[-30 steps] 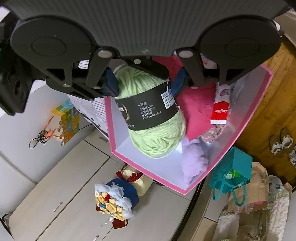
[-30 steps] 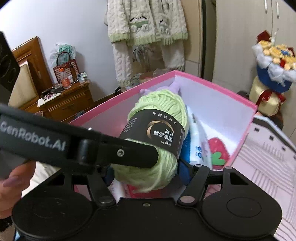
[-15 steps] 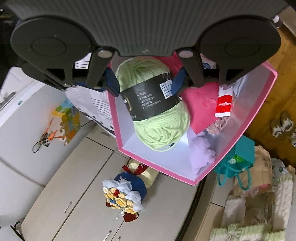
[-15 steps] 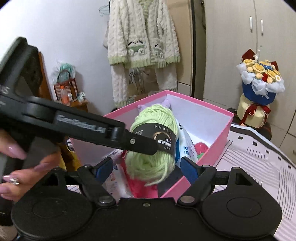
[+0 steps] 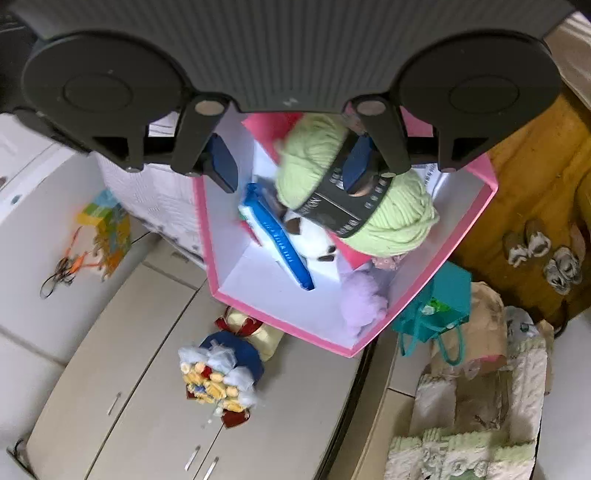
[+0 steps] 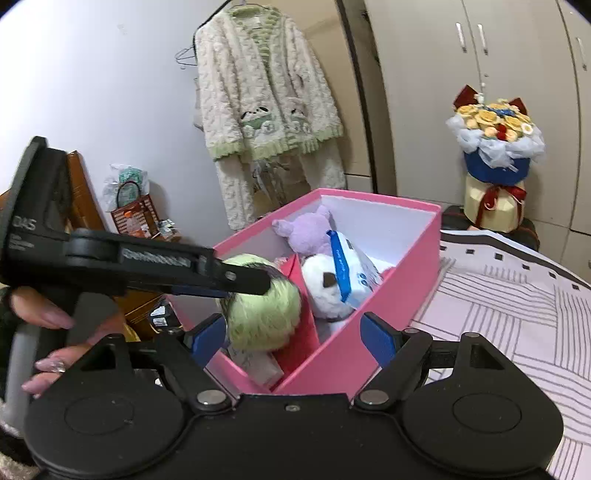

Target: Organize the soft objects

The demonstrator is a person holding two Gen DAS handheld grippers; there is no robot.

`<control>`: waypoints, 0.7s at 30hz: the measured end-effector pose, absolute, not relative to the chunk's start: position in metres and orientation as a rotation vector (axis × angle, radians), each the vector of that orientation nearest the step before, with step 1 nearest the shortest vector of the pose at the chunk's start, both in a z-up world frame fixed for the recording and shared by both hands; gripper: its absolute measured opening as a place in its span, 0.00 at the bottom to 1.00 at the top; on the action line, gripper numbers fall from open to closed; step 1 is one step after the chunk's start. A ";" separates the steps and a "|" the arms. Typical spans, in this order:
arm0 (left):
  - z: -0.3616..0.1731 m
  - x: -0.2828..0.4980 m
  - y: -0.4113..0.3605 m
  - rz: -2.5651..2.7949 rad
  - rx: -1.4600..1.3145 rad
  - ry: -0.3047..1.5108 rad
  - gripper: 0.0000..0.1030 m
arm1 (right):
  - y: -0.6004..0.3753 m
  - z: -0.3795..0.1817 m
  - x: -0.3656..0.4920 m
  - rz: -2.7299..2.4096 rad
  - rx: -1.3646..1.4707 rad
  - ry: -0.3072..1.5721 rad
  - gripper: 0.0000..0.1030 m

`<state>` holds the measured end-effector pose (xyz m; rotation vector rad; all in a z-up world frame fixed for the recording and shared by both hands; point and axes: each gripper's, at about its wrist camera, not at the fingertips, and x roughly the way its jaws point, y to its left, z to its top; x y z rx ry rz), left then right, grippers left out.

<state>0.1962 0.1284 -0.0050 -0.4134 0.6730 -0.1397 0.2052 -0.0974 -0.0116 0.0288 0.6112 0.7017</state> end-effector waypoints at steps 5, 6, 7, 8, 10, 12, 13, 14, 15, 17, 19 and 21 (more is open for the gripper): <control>0.025 0.161 0.112 -0.172 -0.323 0.585 0.63 | -0.106 0.000 0.187 0.639 -0.009 0.592 0.81; 0.030 0.154 0.109 -0.177 -0.309 0.575 0.64 | -0.109 0.003 0.182 0.627 -0.013 0.586 0.81; 0.034 0.147 0.106 -0.181 -0.295 0.565 0.66 | -0.111 0.006 0.178 0.617 -0.015 0.580 0.81; 0.038 0.140 0.103 -0.187 -0.280 0.554 0.68 | -0.114 0.009 0.173 0.608 -0.016 0.573 0.81; 0.045 0.126 0.096 -0.206 -0.246 0.540 0.70 | -0.121 0.016 0.162 0.597 -0.016 0.556 0.81; 0.050 0.114 0.090 -0.234 -0.202 0.531 0.71 | -0.129 0.023 0.148 0.601 -0.021 0.518 0.83; 0.052 0.109 0.088 -0.240 -0.190 0.529 0.72 | -0.133 0.027 0.140 0.598 -0.022 0.499 0.83; 0.054 0.103 0.087 -0.242 -0.184 0.523 0.74 | -0.137 0.031 0.133 0.593 -0.022 0.483 0.83; 0.055 0.098 0.086 -0.243 -0.179 0.513 0.76 | -0.141 0.034 0.125 0.585 -0.022 0.466 0.84; 0.061 0.088 0.083 -0.252 -0.158 0.498 0.80 | -0.148 0.041 0.112 0.564 -0.021 0.441 0.85; 0.068 0.082 0.077 -0.286 -0.116 0.471 0.88 | -0.154 0.046 0.100 0.541 -0.029 0.425 0.86; 0.071 0.075 0.073 -0.276 -0.074 0.423 0.99 | -0.158 0.048 0.092 0.512 -0.034 0.435 0.93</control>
